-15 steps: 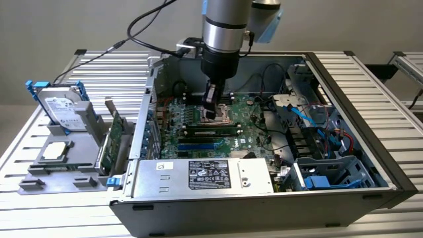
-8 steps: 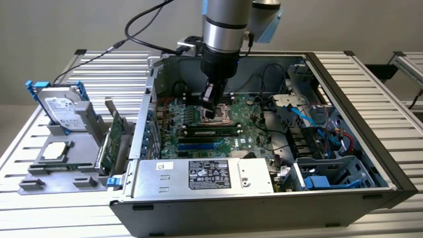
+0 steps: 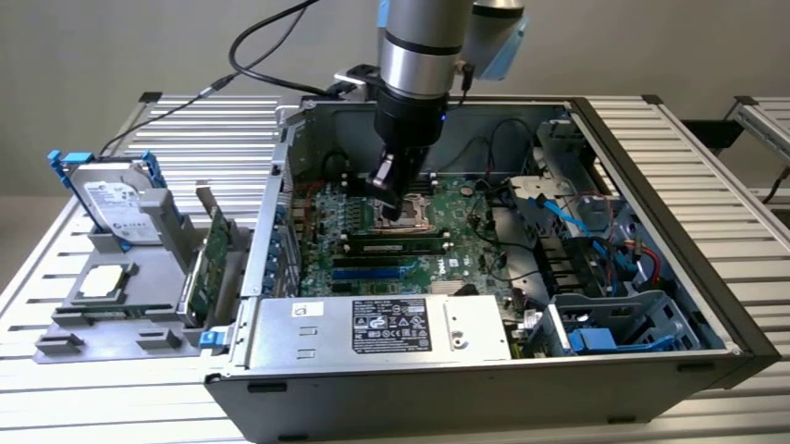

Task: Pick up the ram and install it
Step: 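Press down the ram until it locks into place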

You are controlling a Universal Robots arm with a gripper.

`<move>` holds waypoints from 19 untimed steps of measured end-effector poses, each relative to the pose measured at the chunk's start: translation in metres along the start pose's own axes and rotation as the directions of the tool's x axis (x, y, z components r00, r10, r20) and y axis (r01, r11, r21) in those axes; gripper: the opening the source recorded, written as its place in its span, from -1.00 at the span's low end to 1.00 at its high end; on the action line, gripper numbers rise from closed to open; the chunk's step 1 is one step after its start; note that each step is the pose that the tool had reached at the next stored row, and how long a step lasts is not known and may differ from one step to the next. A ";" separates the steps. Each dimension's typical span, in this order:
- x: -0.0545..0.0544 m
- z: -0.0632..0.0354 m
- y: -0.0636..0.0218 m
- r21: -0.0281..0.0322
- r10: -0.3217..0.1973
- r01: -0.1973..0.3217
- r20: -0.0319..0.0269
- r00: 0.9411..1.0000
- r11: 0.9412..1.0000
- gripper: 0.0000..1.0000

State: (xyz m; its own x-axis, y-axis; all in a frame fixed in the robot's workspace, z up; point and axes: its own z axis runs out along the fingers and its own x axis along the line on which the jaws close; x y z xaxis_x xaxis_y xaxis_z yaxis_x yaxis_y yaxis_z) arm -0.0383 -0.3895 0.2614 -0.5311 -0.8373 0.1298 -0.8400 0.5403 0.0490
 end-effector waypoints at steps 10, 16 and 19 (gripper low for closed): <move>0.000 0.0000 -0.0002 -0.015 0.121 -0.121 0.006 0.993 0.993 -0.79; -0.001 -0.0001 -0.0010 -0.015 0.151 -0.150 0.010 0.989 0.989 -0.79; -0.001 -0.0001 -0.0011 -0.007 0.166 -0.166 0.020 0.986 0.986 -0.79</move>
State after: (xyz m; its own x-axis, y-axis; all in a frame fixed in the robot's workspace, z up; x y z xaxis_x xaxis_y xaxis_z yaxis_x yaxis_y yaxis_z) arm -0.0370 -0.3895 0.2614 -0.6650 -0.7376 0.1167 -0.7397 0.6721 0.0334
